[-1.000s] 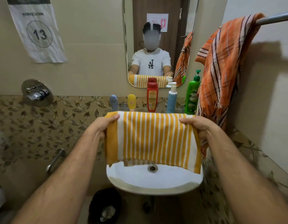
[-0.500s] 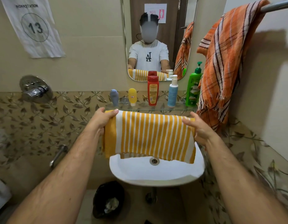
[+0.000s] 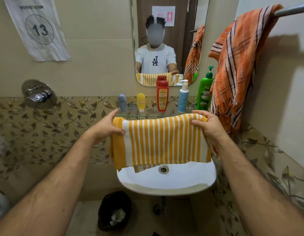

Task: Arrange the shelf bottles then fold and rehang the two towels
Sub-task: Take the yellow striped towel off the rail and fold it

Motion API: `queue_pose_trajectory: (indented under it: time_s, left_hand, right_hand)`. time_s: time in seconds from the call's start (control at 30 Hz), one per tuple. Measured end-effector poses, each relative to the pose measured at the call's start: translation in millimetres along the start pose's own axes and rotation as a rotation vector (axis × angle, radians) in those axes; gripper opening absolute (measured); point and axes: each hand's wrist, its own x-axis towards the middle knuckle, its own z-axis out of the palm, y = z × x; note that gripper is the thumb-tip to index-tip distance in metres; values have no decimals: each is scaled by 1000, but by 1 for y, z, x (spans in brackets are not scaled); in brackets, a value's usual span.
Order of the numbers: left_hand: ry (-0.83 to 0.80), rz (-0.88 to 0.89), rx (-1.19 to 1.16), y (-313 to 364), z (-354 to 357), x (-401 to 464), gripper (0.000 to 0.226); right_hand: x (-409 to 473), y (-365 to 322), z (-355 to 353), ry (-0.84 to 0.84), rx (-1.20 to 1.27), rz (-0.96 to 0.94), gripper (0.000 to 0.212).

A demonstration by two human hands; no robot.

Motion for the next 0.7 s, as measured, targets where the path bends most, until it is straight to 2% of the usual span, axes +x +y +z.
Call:
queue_pose_trajectory:
  time_s: [0.13, 0.23, 0.37, 0.43, 0.57, 0.7]
  left_hand:
    - [159, 74, 339, 0, 8, 0, 79]
    - [318, 60, 356, -4, 10, 4, 76]
    - [437, 1, -79, -9, 12, 5, 84]
    - [472, -47, -249, -10, 14, 4, 79]
    - [526, -31, -184, -11, 19, 2, 59]
    - [451, 46, -120, -7, 15, 1, 42]
  right_hand:
    - [2, -6, 3, 6, -312, -109, 55]
    - [2, -5, 7, 24, -461, -158, 57]
    - [-2, -4, 14, 93, -359, -109, 53]
    - [-2, -4, 17, 133, -247, -59, 51]
    - [-2, -9, 19, 73, 14, 148, 42]
    - [1, -10, 12, -60, 195, 286, 45]
